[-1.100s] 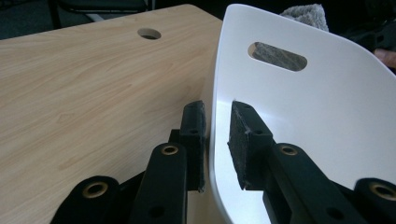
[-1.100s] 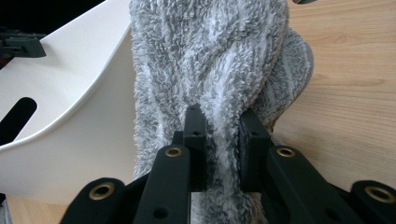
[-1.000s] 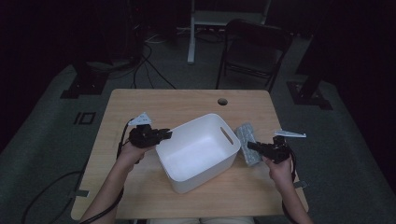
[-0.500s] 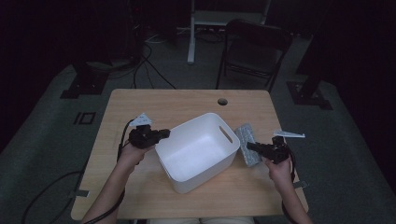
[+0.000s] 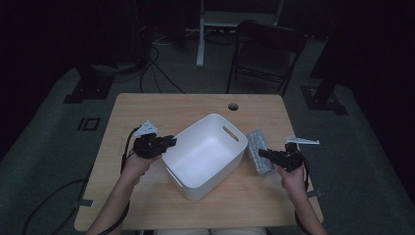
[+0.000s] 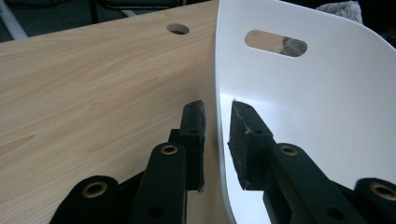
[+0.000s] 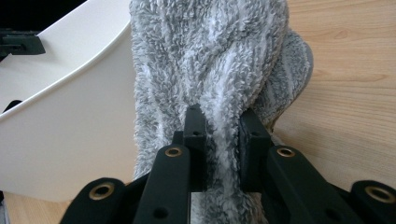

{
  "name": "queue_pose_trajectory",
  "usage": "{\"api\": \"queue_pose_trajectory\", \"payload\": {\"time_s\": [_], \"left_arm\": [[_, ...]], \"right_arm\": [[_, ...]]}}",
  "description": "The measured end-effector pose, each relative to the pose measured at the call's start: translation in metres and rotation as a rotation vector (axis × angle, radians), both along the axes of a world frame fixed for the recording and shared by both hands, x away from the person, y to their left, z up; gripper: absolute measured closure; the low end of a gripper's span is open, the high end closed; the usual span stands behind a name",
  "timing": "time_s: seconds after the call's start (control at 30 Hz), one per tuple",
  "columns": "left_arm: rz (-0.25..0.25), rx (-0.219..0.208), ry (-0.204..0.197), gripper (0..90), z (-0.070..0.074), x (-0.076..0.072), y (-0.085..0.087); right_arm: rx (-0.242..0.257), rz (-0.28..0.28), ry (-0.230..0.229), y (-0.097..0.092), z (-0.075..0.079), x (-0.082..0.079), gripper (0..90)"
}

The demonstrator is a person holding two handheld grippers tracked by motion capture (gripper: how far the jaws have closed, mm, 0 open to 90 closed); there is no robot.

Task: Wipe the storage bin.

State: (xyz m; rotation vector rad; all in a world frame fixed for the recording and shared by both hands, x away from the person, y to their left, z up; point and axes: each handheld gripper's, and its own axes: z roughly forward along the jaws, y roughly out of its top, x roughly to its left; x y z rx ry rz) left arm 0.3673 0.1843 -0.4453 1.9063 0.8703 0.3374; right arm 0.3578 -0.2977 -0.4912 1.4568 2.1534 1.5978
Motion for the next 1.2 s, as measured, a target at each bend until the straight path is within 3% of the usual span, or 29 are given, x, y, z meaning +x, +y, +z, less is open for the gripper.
{"api": "queue_pose_trajectory", "payload": {"time_s": [0.1, 0.23, 0.53, 0.67, 0.97, 1.03, 1.13, 1.2], "left_arm": [[-0.003, 0.008, 0.006, 73.5, 0.000, 0.001, -0.001], [0.015, 0.001, 0.020, 85.5, -0.002, 0.001, -0.001], [0.128, 0.028, 0.007, 87.2, -0.001, -0.007, -0.002], [0.155, 0.040, 0.003, 87.2, 0.000, -0.010, 0.001], [0.181, 0.012, -0.008, 87.0, -0.003, -0.014, 0.002], [0.191, 0.030, -0.023, 87.2, -0.004, -0.015, 0.002], [0.215, 0.073, -0.042, 87.8, -0.002, -0.017, 0.000], [0.224, 0.059, -0.029, 87.8, -0.003, -0.015, 0.005]], "right_arm": [[0.000, -0.001, 0.000, 0.000, 0.000, 0.000, 77.2], [0.000, 0.000, -0.001, 0.000, 0.000, 0.000, 77.2], [-0.002, -0.001, 0.001, -0.001, -0.001, -0.001, 77.3], [0.002, -0.001, 0.001, -0.002, 0.000, -0.001, 77.2], [0.007, -0.002, -0.018, 0.001, 0.004, -0.003, 77.2], [-0.023, -0.015, -0.038, 0.002, 0.007, -0.005, 77.2], [-0.006, -0.009, -0.038, 0.002, 0.007, -0.005, 77.2], [-0.004, -0.007, -0.036, 0.002, 0.007, -0.004, 77.2]]}}
